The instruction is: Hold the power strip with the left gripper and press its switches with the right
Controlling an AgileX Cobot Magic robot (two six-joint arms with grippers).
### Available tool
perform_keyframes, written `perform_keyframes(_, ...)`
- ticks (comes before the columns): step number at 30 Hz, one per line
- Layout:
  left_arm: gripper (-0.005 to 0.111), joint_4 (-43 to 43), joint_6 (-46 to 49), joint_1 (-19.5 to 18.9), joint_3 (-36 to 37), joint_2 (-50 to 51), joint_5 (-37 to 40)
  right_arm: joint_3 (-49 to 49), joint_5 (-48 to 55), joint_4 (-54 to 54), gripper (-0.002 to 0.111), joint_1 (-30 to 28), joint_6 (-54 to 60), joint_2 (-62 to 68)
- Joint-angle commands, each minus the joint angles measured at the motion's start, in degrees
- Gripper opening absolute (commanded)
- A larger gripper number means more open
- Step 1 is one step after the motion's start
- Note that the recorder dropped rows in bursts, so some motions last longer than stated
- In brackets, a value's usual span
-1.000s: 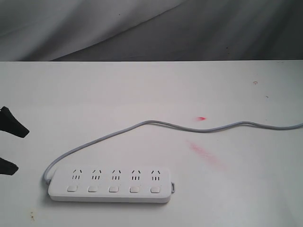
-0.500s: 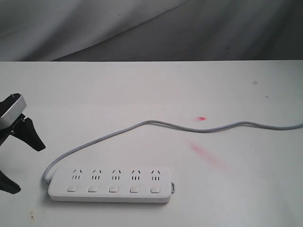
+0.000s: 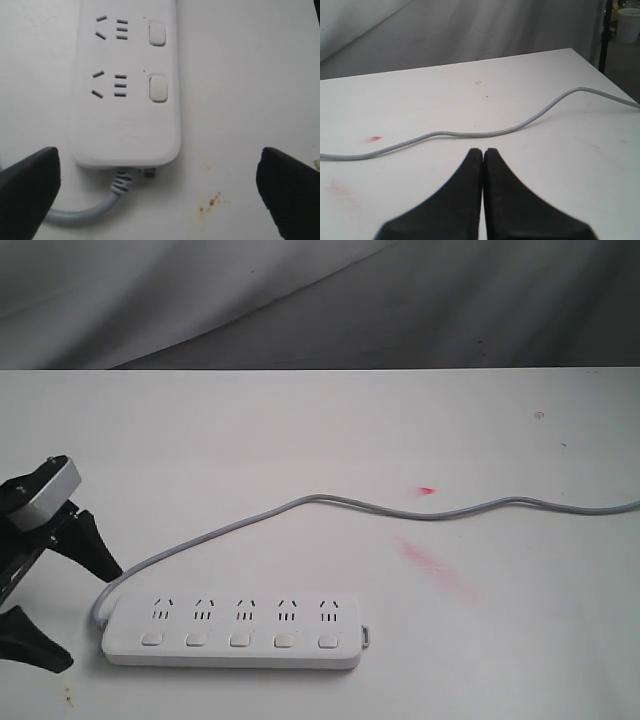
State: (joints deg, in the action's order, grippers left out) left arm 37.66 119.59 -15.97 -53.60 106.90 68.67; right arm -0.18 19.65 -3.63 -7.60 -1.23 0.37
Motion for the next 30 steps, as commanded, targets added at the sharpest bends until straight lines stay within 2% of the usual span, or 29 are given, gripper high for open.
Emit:
perform_keyframes(1,0.104,3.4,0.4,2.0,1.2,0.1,-2.6,0.2,-0.3,0.2,0.0,-0.3,0.3,-0.4)
perform_keyframes(4,0.104,5.6,0.4,2.9,1.3,3.0,-5.2,0.2,-0.3,0.2,0.0,-0.3,0.3,-0.4)
perform_keyframes(9,0.104,4.0,0.4,2.9,1.3,7.2,-6.2,0.2,-0.3,0.2,0.0,-0.3,0.3,-0.4)
perform_keyframes(14,0.104,4.7,0.4,2.9,1.3,7.4,-6.3,0.2,-0.3,0.2,0.0,-0.3,0.3,-0.4)
perform_keyframes(22,0.104,5.7,0.4,2.9,1.3,7.4,-11.7,0.2,-0.3,0.2,0.0,-0.3,0.3,-0.4)
perform_keyframes(30,0.104,5.7,0.4,2.9,1.3,7.4,-12.1,0.2,-0.3,0.2,0.0,-0.3,0.3,-0.4)
